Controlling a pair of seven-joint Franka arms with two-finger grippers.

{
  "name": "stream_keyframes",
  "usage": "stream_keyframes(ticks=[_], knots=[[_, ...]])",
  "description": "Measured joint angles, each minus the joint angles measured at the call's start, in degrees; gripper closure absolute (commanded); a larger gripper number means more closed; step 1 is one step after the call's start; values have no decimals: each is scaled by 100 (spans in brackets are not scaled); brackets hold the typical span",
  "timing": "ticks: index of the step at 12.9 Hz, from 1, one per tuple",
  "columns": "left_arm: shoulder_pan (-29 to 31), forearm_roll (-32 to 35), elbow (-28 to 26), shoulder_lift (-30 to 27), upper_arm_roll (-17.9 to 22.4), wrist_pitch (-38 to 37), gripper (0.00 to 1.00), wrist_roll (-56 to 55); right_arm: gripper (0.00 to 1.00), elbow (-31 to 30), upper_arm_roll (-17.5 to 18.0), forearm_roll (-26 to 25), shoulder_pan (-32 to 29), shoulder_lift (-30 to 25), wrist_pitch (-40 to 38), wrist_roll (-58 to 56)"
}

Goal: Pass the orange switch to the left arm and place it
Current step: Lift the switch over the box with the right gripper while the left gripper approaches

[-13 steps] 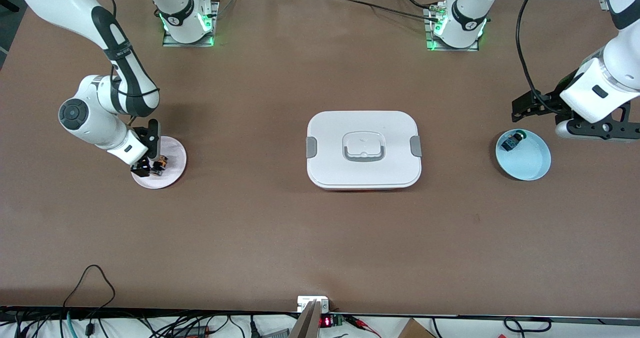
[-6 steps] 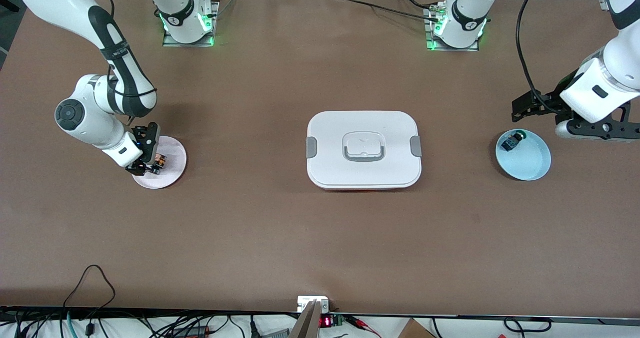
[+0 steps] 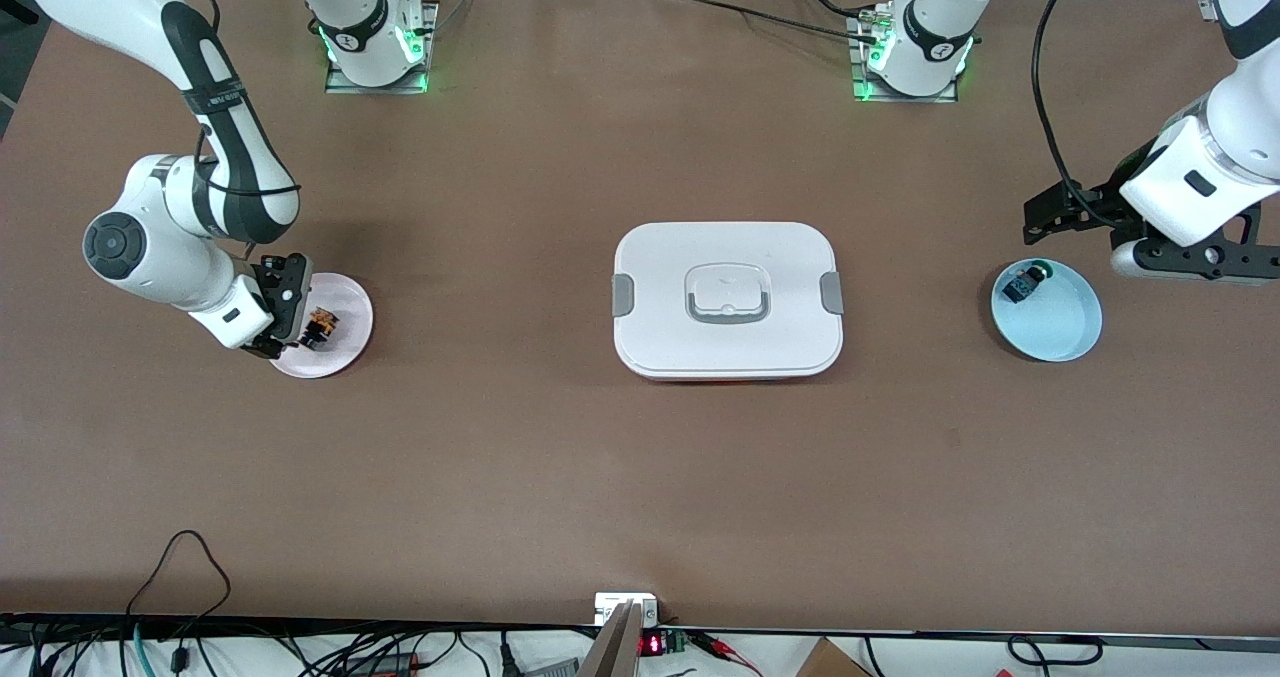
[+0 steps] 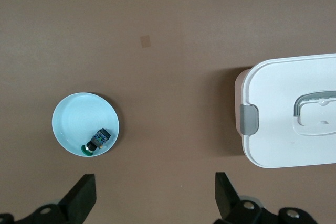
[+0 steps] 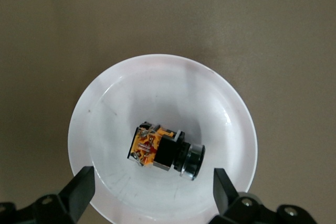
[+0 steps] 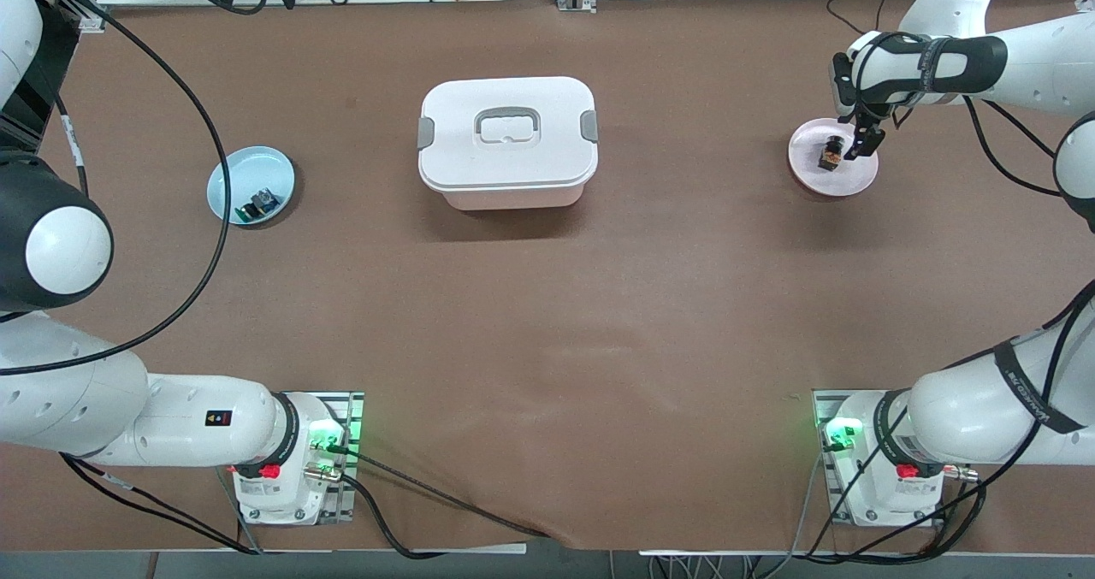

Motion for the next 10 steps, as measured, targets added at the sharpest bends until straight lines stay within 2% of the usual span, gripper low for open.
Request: stream_keyframes(ticks=[4, 10], knots=[[0, 0, 0, 0, 0, 0, 0, 0, 0, -2, -9, 0, -8, 233, 84, 845], [0, 0, 0, 0, 0, 0, 0, 0, 0, -8, -11, 0, -9, 469, 344, 1119]])
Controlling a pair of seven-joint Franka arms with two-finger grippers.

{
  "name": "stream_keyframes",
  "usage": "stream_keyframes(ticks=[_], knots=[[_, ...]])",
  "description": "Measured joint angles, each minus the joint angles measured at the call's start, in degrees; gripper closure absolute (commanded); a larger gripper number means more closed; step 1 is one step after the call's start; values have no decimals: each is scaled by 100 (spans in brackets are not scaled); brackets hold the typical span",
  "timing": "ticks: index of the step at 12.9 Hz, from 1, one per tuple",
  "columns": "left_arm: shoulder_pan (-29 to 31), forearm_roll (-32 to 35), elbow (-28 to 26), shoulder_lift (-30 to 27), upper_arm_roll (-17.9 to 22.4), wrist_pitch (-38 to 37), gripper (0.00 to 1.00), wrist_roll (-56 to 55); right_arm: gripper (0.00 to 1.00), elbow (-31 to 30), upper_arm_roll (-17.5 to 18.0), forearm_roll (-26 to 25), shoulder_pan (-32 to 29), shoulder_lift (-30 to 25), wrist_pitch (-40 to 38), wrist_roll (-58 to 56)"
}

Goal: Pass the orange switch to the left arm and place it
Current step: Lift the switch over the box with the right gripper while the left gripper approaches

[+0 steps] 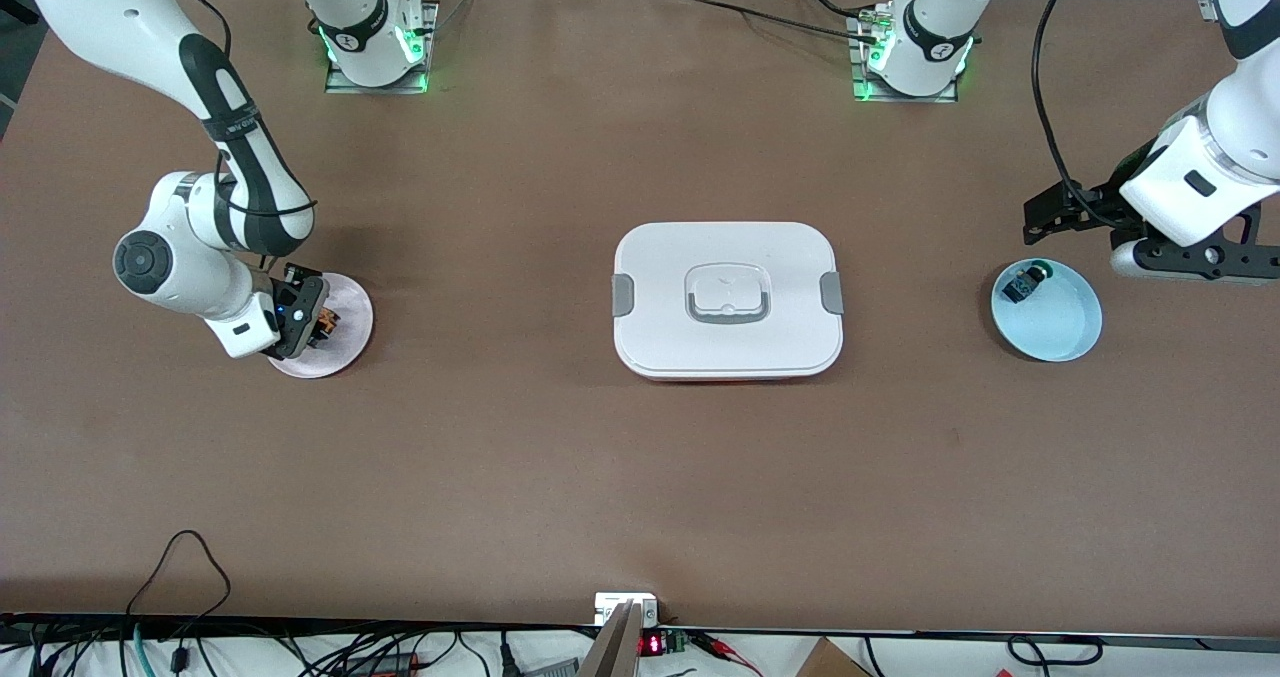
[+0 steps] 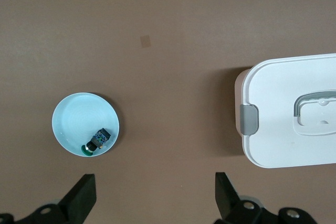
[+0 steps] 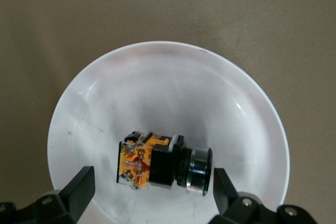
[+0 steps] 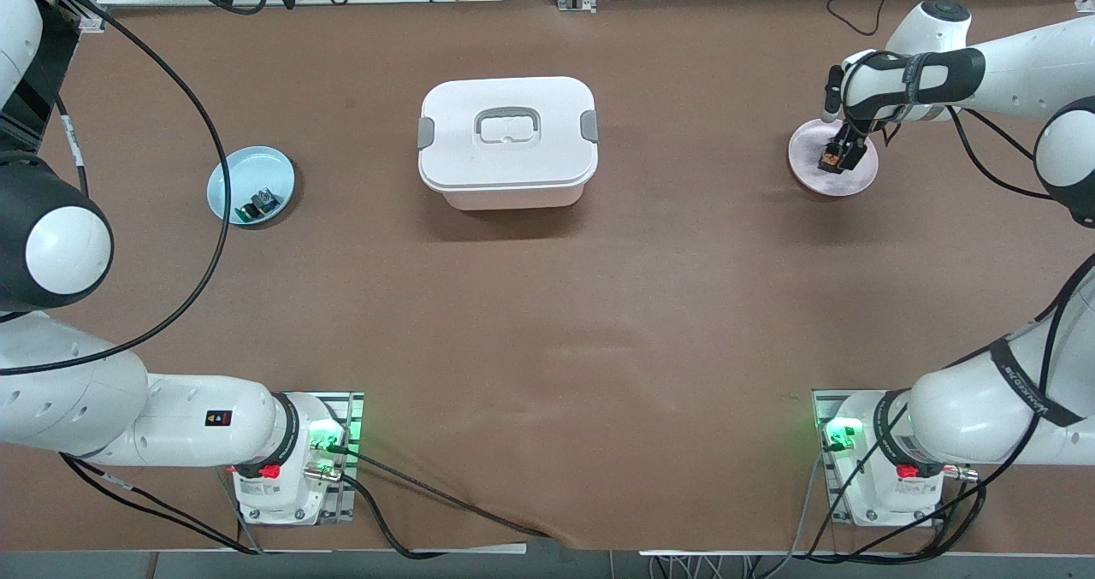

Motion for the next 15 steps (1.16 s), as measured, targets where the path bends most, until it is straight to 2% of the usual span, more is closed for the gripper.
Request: stream_keyframes(ticks=[5, 6, 8, 10, 12, 13, 15], knots=[[0, 0, 0, 0, 0, 0, 0, 0, 1, -18, 0, 0, 0, 109, 150, 67], [0, 0, 0, 0, 0, 0, 0, 0, 4, -24, 0, 0, 0, 112, 165, 69], [0, 0, 0, 0, 0, 0, 0, 0, 20, -35, 0, 0, 0, 115, 190, 70], [0, 0, 0, 0, 0, 0, 0, 0, 45, -37, 0, 0, -1, 126, 227, 69], [-2, 0, 0, 0, 0, 0, 0, 0, 65, -34, -1, 0, 0, 103, 253, 69], [-2, 0, 0, 0, 0, 0, 0, 0, 71, -33, 0, 0, 2, 108, 264, 69], [-3, 0, 0, 0, 0, 0, 0, 0, 72, 41, 27, -1, 9, 106, 274, 69]])
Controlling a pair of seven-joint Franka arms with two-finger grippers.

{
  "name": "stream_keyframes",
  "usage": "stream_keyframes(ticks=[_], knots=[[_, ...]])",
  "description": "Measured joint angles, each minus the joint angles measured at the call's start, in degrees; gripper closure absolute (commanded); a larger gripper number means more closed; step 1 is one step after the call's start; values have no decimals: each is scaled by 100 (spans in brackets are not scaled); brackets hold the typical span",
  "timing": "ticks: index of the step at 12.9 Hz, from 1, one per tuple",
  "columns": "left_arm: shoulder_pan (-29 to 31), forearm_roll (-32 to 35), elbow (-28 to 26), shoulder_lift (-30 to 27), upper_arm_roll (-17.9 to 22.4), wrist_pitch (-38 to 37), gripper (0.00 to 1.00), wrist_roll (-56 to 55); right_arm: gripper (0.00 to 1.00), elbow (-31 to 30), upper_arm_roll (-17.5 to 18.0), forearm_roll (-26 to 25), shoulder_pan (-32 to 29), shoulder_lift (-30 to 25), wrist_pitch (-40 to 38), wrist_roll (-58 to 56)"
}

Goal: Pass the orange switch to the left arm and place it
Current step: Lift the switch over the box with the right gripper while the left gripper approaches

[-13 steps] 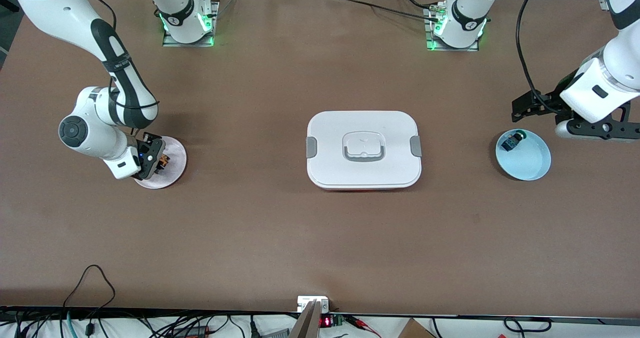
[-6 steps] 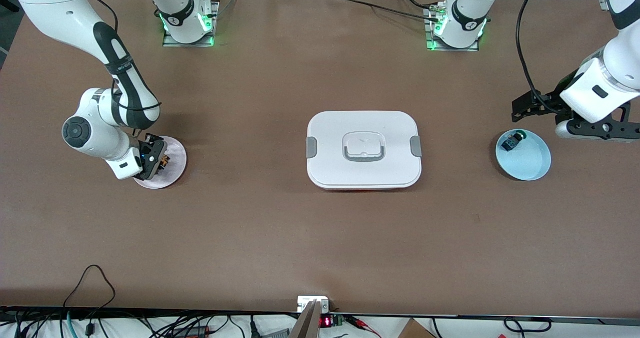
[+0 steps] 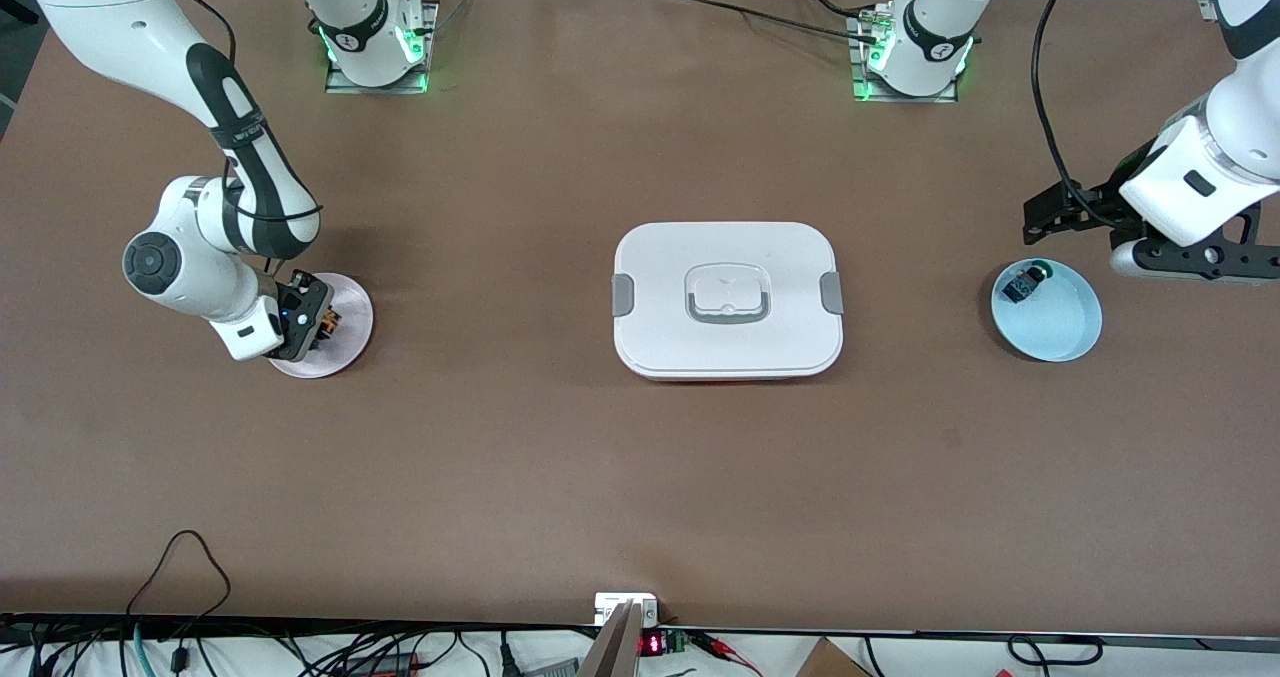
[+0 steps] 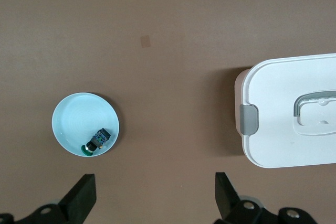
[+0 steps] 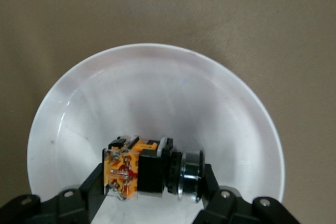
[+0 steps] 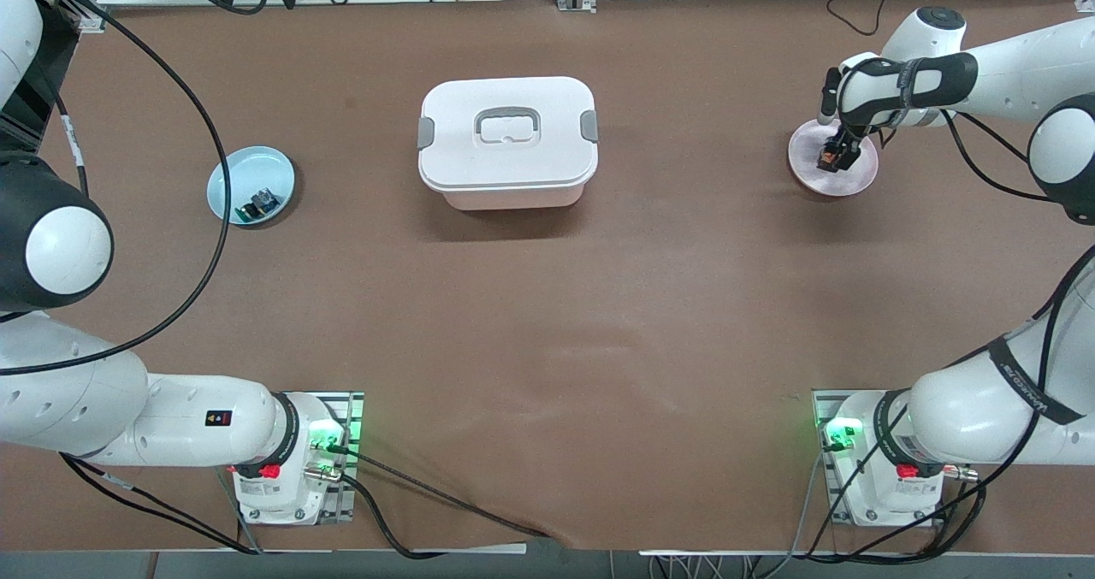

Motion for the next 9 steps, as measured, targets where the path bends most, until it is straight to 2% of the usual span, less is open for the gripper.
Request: stream_keyframes(ticks=[2, 5, 6, 9], knots=[[-2, 0, 0, 0, -2, 0, 0, 0, 72, 361, 251, 0, 3, -8, -353, 5], [-24, 0, 0, 0, -8, 5, 0, 0, 72, 1476, 821, 34, 34, -40, -1881, 358], [-27, 0, 0, 0, -10, 5, 0, 0, 72, 1845, 1007, 208, 42, -54, -2354, 452], [-28, 0, 0, 0, -11, 5, 0, 0, 71, 2598, 1443, 1318, 108, -90, -3213, 539]])
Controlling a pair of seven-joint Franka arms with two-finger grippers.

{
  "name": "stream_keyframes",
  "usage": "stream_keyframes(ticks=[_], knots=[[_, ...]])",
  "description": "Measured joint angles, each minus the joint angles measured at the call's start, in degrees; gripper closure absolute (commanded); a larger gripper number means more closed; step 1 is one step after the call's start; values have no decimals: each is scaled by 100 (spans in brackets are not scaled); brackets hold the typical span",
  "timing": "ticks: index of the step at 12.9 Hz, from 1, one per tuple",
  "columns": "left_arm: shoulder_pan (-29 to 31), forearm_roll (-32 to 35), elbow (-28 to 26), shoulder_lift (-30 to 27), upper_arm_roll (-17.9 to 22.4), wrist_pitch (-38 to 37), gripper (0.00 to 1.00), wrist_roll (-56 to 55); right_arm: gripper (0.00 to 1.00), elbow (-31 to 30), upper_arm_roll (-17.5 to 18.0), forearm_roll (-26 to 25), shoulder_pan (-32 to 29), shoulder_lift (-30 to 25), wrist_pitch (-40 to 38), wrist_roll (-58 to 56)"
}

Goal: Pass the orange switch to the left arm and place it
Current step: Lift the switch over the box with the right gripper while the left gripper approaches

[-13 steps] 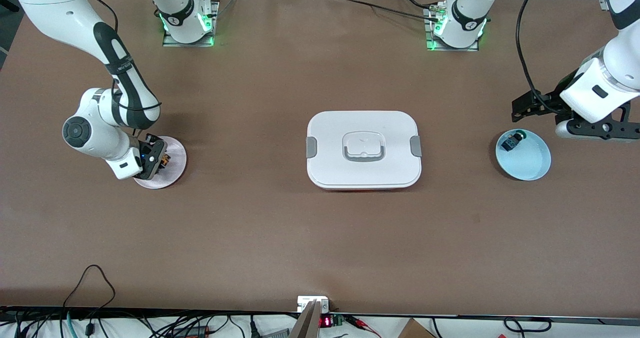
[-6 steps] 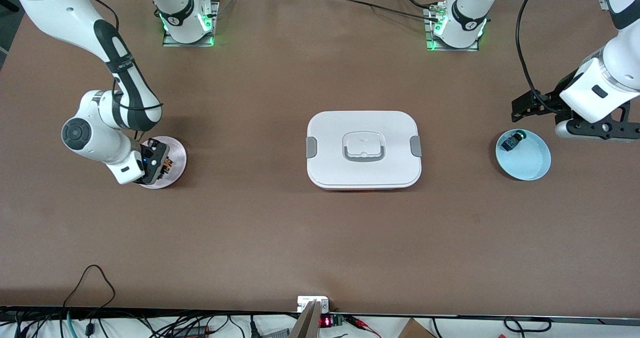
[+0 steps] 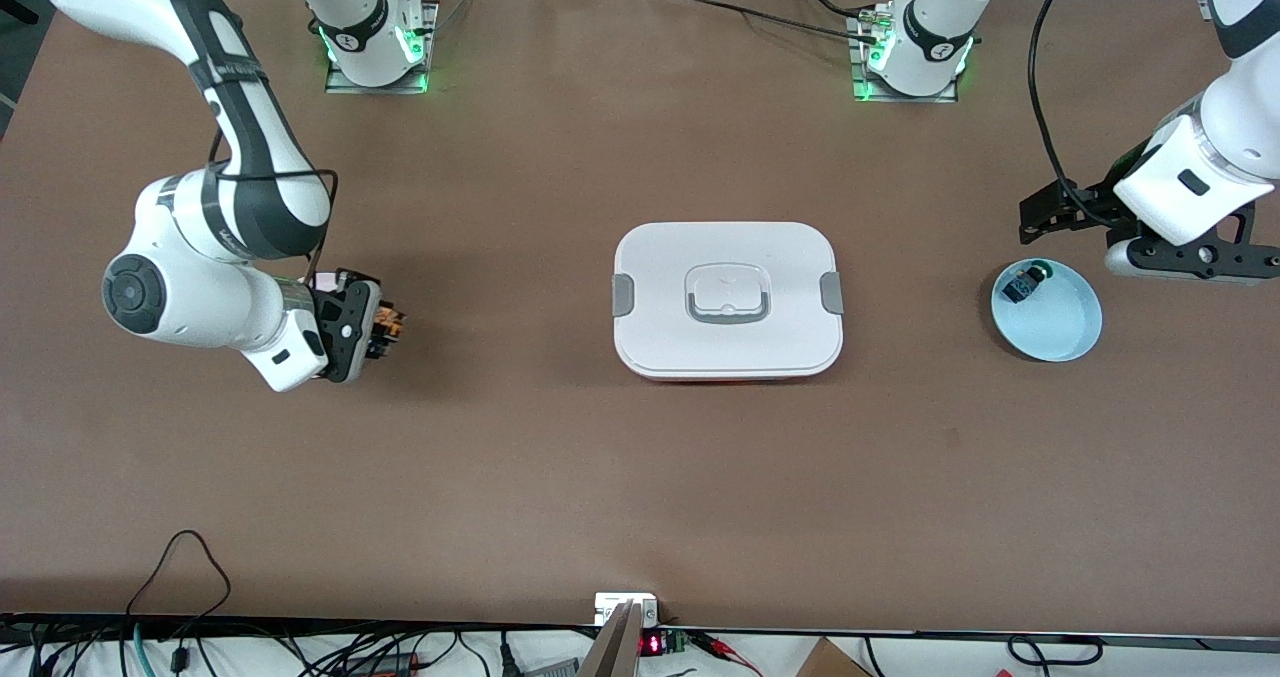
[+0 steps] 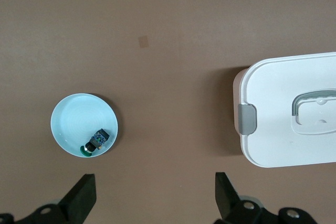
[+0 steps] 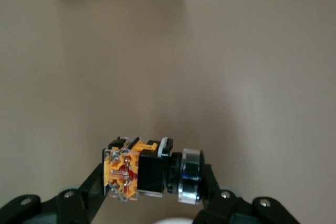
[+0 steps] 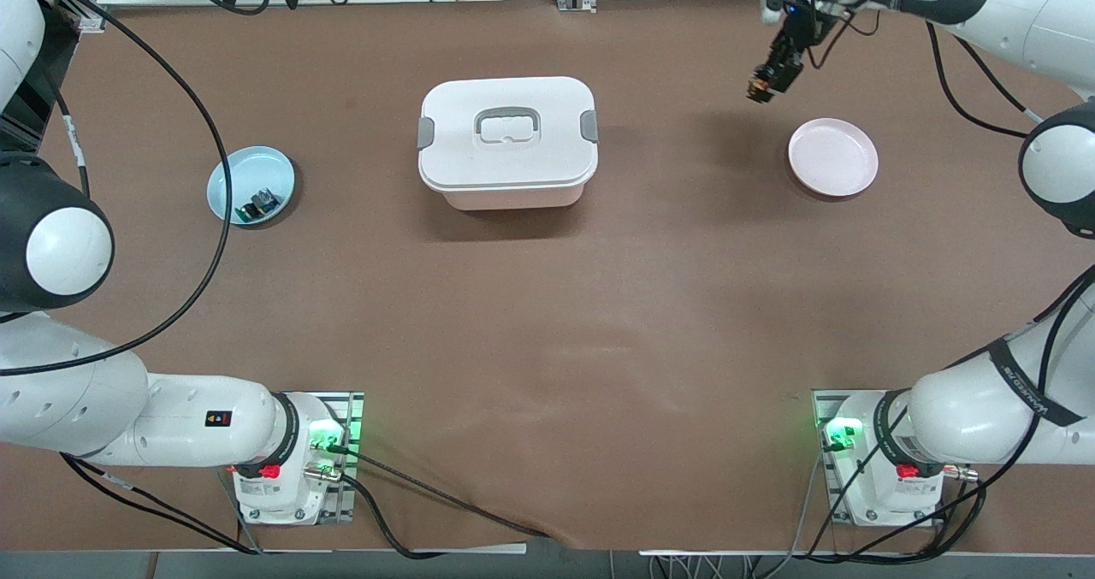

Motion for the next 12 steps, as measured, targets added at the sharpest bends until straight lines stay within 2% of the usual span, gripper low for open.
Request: stream_keyframes(ticks=[6, 12], knots=[[-1, -62, 4, 0, -8, 0, 0, 0, 70, 585, 152, 1890, 1106, 17, -45, 550], [0, -1598, -11, 253, -14, -428, 0, -4, 70, 1138, 154, 3881, 1794, 11, 562, 567]])
